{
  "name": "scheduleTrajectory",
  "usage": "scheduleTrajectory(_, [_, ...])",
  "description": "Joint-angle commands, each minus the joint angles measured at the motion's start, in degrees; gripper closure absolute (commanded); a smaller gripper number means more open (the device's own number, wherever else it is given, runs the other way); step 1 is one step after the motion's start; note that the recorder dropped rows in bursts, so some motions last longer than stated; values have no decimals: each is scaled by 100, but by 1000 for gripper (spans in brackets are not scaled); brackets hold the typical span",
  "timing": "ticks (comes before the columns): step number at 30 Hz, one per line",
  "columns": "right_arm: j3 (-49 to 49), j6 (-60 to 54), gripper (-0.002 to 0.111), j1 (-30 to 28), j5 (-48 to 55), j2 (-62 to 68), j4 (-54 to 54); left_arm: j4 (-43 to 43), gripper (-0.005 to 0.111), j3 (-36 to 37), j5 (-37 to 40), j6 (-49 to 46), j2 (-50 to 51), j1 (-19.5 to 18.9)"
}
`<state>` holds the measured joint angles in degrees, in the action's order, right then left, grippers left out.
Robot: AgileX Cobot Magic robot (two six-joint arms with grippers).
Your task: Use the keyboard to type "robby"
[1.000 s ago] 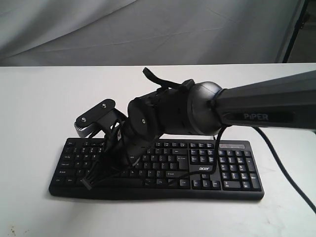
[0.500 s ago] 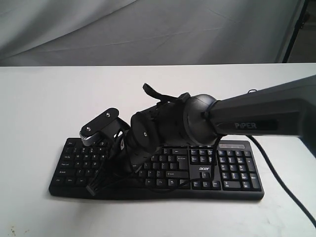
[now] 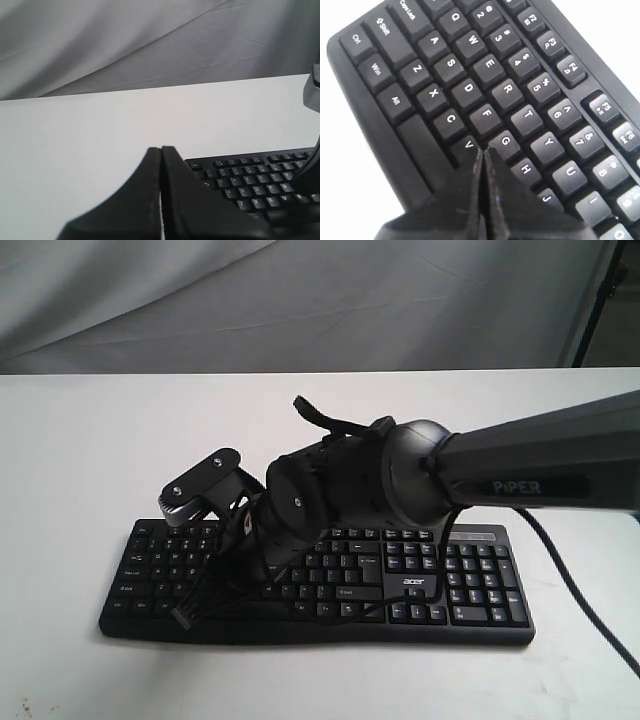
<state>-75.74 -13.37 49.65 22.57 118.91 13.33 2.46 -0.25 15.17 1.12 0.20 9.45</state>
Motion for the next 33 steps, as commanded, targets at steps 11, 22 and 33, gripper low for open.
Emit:
scheduleTrajectory(11, [27,49,108,0,17,200,-24,27,107,25,-42,16,-20,36])
scheduleTrajectory(22, [-629,187,108,-283,572,-36,-240,27,107,25,-42,16,-20,36])
scheduleTrajectory(33, [-904,176,108,-466,717,201,-293,27,107,25,-42,16,-20,36])
